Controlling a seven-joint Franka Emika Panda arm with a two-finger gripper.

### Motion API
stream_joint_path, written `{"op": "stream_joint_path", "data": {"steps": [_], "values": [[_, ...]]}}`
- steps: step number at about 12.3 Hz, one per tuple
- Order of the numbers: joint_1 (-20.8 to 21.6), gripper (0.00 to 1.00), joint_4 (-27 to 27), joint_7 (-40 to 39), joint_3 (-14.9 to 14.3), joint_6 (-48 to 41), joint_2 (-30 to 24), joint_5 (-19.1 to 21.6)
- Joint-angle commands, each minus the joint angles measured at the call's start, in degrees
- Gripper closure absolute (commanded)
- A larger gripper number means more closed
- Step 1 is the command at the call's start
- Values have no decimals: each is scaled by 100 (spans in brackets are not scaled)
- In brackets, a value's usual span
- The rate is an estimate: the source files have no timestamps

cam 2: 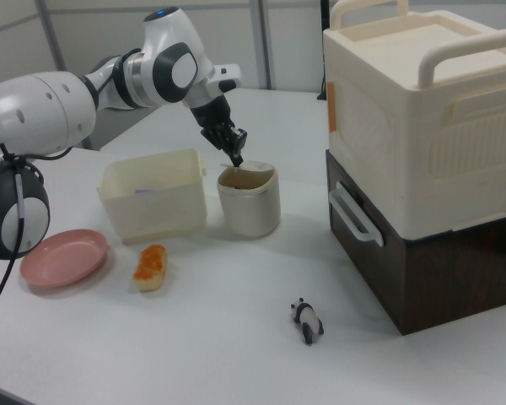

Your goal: Close the trash can

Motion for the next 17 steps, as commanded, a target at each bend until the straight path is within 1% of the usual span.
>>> {"op": "stream_joint_path", "data": {"steps": [1, 3, 5, 9, 11, 13, 15, 17], "values": [[39, 100, -612, -140, -28, -75, -392, -141], [39, 100, -787, -140, -28, -58, -392, -333], [22, 100, -866, -149, -28, -14, -375, -430], [13, 100, -910, -149, -37, 4, -366, -484], [30, 100, -1024, -114, -28, 22, -357, -650], [48, 100, -1069, -96, -28, 30, -314, -694], [66, 100, -1279, 96, -28, 240, -304, -878], [66, 100, -1315, 115, -19, 250, -304, -914]]}}
